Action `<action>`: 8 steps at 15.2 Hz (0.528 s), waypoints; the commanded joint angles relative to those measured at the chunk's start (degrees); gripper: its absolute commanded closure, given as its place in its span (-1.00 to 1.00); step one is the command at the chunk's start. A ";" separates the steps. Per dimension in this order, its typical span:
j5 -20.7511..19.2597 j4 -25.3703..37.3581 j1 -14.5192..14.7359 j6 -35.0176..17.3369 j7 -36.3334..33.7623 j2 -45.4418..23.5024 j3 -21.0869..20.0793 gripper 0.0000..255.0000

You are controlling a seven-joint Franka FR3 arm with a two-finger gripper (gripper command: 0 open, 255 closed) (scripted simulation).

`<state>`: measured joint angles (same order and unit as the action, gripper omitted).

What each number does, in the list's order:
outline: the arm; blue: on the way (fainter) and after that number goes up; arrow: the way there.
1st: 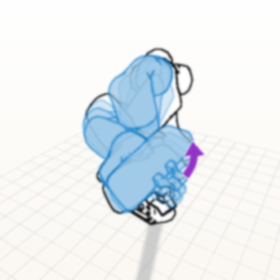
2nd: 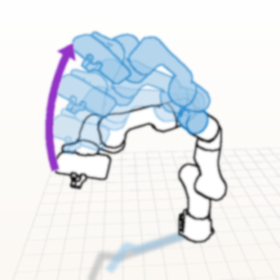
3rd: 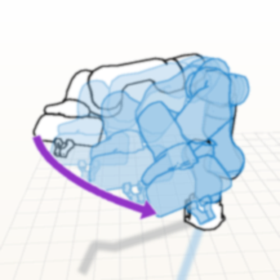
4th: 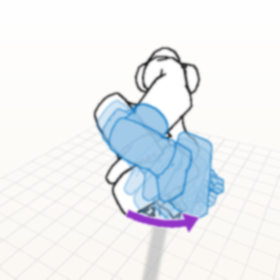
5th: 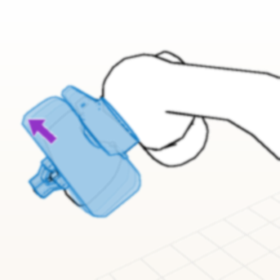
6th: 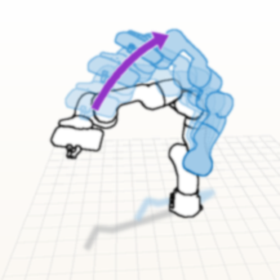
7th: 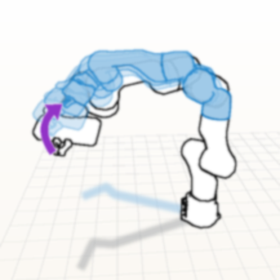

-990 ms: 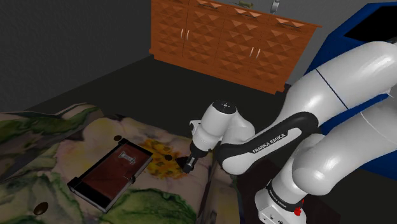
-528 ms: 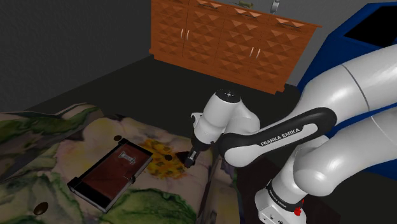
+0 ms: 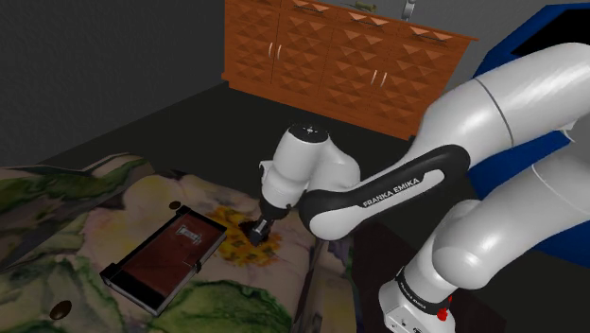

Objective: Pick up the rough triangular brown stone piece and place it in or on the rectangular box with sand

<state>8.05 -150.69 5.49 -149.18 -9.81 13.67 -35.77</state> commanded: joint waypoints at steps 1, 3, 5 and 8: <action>-5.78 5.05 -2.87 -0.18 -5.10 -5.77 -2.97 1.00; -11.80 9.88 -4.49 0.69 -10.11 -10.84 -4.75 1.00; -18.02 14.99 -4.74 2.16 -15.14 -16.09 -5.43 1.00; -25.85 23.13 -2.56 5.26 -21.26 -23.74 -4.48 1.00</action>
<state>-14.69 -130.34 2.05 -144.90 -28.42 -7.30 -40.47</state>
